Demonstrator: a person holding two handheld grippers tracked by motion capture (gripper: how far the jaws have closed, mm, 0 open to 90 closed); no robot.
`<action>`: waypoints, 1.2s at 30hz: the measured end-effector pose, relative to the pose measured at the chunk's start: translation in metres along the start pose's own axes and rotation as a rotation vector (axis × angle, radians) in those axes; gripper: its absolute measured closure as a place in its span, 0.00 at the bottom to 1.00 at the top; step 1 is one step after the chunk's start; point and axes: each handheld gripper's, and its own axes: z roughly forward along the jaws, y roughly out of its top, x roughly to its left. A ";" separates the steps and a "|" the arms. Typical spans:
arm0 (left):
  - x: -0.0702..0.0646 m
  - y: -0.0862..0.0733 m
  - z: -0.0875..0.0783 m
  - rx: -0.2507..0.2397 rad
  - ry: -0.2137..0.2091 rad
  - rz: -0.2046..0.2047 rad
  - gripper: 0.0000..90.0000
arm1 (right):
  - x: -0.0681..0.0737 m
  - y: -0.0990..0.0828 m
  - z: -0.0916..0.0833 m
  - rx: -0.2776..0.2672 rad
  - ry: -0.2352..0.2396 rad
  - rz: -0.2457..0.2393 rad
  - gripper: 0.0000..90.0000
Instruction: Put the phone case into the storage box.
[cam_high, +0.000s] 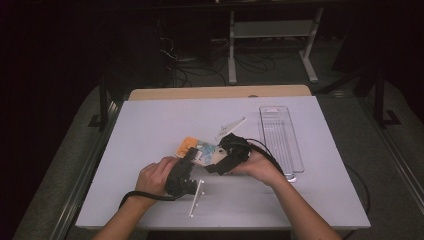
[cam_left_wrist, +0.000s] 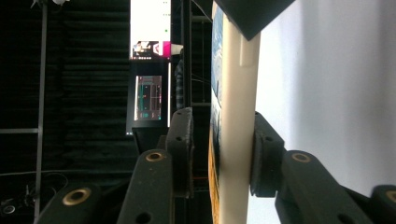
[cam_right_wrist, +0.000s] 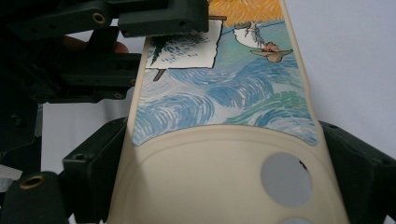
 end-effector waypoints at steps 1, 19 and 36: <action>0.000 0.000 0.000 0.002 0.000 0.006 0.75 | 0.000 0.000 0.000 0.001 0.000 -0.001 0.11; 0.003 0.001 -0.004 -0.003 -0.029 0.027 0.87 | 0.000 0.000 -0.001 -0.010 0.012 -0.011 0.11; 0.007 -0.002 -0.007 0.019 -0.017 0.039 0.88 | 0.000 0.001 -0.005 -0.043 0.031 -0.013 0.04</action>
